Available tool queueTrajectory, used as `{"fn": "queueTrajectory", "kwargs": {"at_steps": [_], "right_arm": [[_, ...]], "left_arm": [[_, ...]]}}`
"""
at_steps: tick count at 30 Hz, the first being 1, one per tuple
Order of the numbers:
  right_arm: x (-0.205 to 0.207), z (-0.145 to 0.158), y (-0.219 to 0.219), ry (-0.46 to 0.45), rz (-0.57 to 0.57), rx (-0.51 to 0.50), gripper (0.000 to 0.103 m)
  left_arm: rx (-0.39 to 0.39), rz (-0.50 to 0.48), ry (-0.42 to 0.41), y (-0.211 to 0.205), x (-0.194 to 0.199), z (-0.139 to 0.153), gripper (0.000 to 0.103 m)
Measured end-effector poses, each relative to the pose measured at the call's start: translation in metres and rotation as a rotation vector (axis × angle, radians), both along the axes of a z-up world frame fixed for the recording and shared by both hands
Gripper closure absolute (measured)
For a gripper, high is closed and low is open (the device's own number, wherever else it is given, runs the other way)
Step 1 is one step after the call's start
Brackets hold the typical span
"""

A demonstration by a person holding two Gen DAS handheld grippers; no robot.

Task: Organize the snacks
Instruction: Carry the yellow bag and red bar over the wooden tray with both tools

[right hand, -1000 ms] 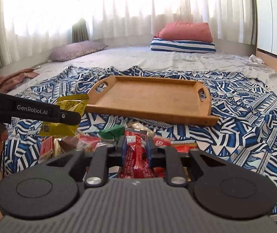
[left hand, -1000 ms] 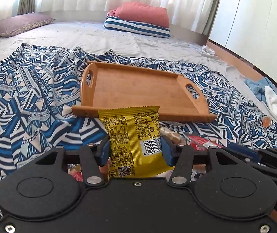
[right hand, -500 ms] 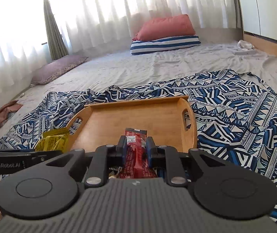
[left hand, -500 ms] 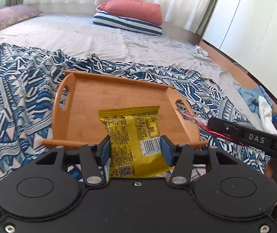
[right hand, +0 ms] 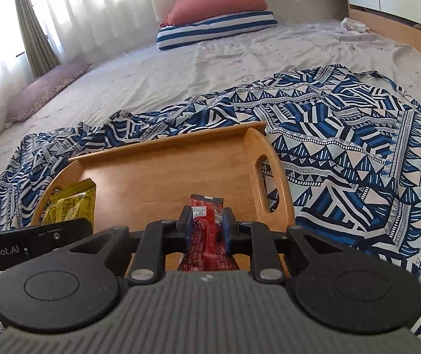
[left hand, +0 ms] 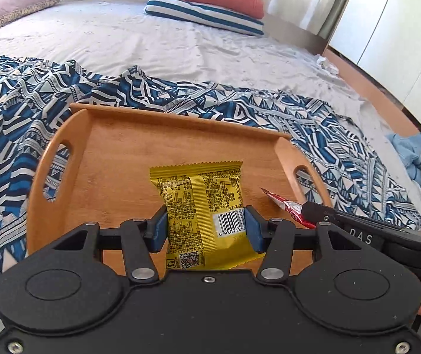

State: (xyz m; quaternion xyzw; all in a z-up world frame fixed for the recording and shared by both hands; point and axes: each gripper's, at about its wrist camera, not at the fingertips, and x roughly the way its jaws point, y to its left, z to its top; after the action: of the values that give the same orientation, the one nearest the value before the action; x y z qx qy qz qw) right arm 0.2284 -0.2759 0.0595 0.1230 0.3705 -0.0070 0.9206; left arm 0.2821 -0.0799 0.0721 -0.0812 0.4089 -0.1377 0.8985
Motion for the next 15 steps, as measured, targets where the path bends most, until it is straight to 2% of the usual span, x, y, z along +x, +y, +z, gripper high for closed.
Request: {"fn": "queueTrajectory", "kwargs": {"at_steps": [6, 15], "right_arm": [[0.018, -0.023, -0.006, 0.023, -0.030, 0.045, 0.080], [0.029, -0.036, -0.007, 0.034, -0.021, 0.041, 0.081]], "left_arm": [[0.063, -0.025, 0.009, -0.019, 0.018, -0.021, 0.053], [0.084, -0.061, 0.011, -0.032, 0.025, -0.037, 0.053]]}}
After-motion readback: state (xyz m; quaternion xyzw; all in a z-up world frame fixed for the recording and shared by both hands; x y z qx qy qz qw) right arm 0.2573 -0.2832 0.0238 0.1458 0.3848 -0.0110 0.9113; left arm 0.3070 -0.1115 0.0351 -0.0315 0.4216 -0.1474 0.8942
